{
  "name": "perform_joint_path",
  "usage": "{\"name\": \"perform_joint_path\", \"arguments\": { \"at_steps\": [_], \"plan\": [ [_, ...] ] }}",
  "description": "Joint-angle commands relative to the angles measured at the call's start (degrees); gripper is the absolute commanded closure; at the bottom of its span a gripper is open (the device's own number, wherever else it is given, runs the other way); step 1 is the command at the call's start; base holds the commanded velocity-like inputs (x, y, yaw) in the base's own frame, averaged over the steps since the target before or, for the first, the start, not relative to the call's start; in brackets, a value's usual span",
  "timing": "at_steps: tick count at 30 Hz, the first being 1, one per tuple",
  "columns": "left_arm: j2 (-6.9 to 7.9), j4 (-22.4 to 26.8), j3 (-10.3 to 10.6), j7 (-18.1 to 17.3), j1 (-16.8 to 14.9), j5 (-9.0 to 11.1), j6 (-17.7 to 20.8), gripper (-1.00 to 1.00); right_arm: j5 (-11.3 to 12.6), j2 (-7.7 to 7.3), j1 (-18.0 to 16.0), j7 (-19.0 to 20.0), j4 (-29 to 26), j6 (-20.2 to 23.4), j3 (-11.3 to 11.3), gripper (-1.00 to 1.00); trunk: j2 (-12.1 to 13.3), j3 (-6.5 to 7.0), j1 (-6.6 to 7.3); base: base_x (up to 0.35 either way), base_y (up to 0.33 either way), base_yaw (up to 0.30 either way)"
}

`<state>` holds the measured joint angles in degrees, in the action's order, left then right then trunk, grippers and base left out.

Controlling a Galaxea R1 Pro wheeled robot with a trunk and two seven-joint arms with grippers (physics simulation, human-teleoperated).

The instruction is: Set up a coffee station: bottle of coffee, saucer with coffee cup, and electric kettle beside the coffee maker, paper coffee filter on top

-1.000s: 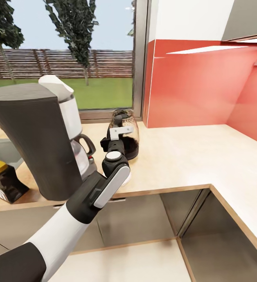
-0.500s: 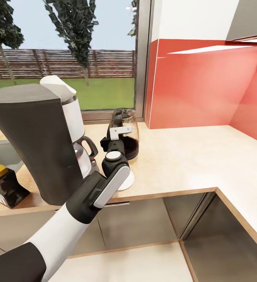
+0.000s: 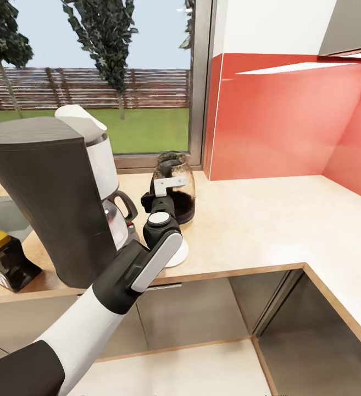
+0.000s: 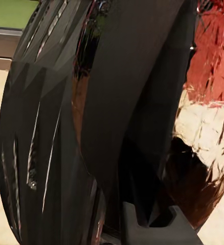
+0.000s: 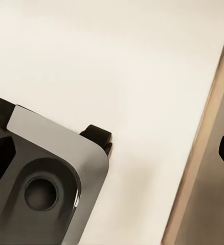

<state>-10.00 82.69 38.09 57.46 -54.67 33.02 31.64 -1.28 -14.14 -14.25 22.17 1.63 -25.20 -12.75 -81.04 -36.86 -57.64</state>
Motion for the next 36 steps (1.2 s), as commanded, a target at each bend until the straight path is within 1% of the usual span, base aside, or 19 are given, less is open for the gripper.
{"name": "perform_joint_path", "arguments": {
  "at_steps": [1,8,23,36],
  "plan": [
    [0.0,0.1,0.1,0.6,-0.1,-0.1,0.4,1.0,-0.1,-0.01,-0.1,0.1,0.2,-0.4,-0.1,-1.0,0.0,-0.12,0.0,0.0,0.0,0.0],
    [0.0,0.0,0.1,0.7,-0.1,-0.1,0.4,1.0,-0.1,-0.01,-0.1,0.1,0.2,-0.4,-0.1,-1.0,0.0,-0.43,0.0,0.0,0.0,0.0],
    [0.0,-0.1,0.0,0.7,-0.1,-0.1,0.4,1.0,-0.1,-0.01,-0.1,0.1,0.2,-0.4,-0.1,-1.0,0.0,-1.7,0.0,0.0,0.0,0.0],
    [0.0,-0.1,0.0,0.7,-0.1,-0.1,0.4,1.0,-0.1,-0.01,-0.1,0.1,0.1,-0.4,-0.1,-1.0,0.0,-2.4,0.0,0.0,0.0,0.0]
  ]
}}
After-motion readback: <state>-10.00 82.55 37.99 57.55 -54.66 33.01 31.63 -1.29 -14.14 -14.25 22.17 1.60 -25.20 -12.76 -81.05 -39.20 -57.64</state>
